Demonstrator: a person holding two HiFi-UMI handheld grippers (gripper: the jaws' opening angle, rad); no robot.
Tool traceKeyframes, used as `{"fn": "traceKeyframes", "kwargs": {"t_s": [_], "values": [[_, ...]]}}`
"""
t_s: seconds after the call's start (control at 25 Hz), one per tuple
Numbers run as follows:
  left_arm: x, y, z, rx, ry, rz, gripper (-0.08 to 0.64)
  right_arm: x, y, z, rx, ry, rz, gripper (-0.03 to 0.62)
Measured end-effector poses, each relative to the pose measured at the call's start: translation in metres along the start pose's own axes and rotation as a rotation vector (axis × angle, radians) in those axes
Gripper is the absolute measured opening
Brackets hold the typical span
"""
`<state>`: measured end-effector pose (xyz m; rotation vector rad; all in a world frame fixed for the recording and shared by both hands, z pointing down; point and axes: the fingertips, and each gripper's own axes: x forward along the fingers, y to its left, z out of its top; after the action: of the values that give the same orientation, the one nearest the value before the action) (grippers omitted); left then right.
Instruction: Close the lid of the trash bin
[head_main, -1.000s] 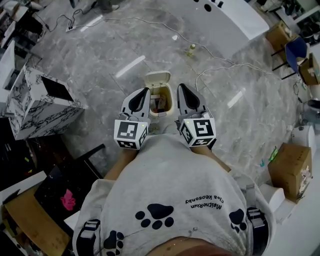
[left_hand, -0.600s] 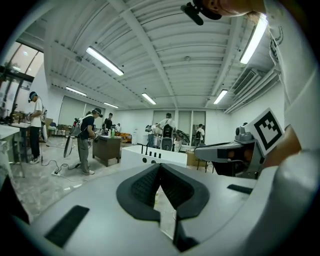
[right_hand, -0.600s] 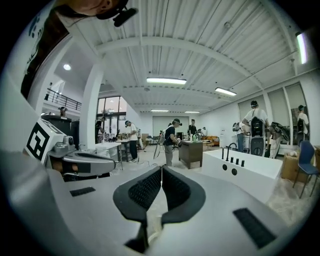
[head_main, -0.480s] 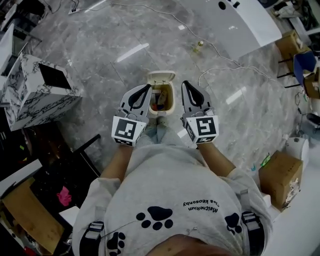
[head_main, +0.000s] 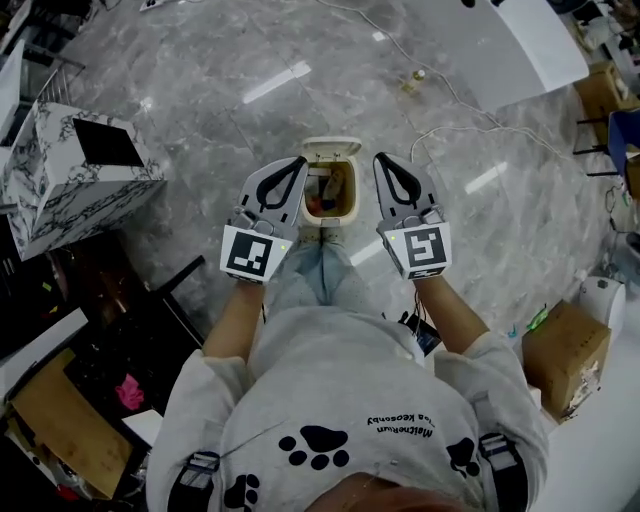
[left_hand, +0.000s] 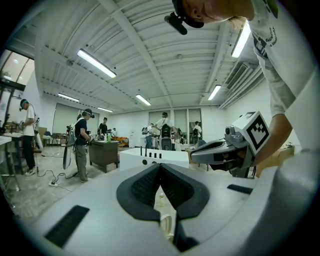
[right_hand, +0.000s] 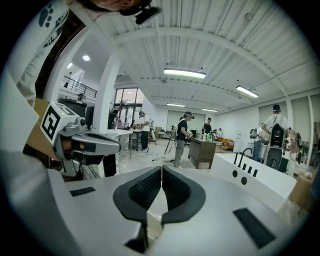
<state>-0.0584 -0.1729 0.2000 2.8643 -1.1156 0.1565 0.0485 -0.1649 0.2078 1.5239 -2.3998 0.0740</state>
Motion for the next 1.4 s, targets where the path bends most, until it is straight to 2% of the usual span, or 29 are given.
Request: {"fn": "traceKeyframes", "kwargs": {"t_s": [0.24,0.44,0.56,0.84,1.04,1.2,1.4], "values": [[0.032,0.008,-0.044,0.008,-0.015,-0.025,0.02,0.032,-0.014,-0.054,-0.037,0.052,0.055,0.032],[0.05,0.013,-0.083,0.008,0.017,-0.037,0.02,0.053,-0.023,-0.091,-0.074,0.082,0.084,0.032],[0.058,0.019,-0.104,-0.004,0.013,-0.036,0.02,0.066,-0.022,-0.108,-0.091,0.082,0.104,0.032],[0.074,0.023,-0.15,0.009,0.008,-0.057,0.02,0.092,-0.015,-0.137,-0.135,0.004,0.146,0.032],[0.085,0.02,-0.186,0.026,0.04,-0.078,0.02,0.104,-0.015,-0.169,-0.154,0.019,0.18,0.032],[0.091,0.024,-0.21,0.019,0.053,-0.065,0.02,0.11,-0.015,-0.192,-0.206,0.049,0.208,0.032],[0.103,0.031,-0.24,0.066,0.084,-0.088,0.02,0.121,-0.013,-0.22,-0.23,0.073,0.256,0.032]]}}
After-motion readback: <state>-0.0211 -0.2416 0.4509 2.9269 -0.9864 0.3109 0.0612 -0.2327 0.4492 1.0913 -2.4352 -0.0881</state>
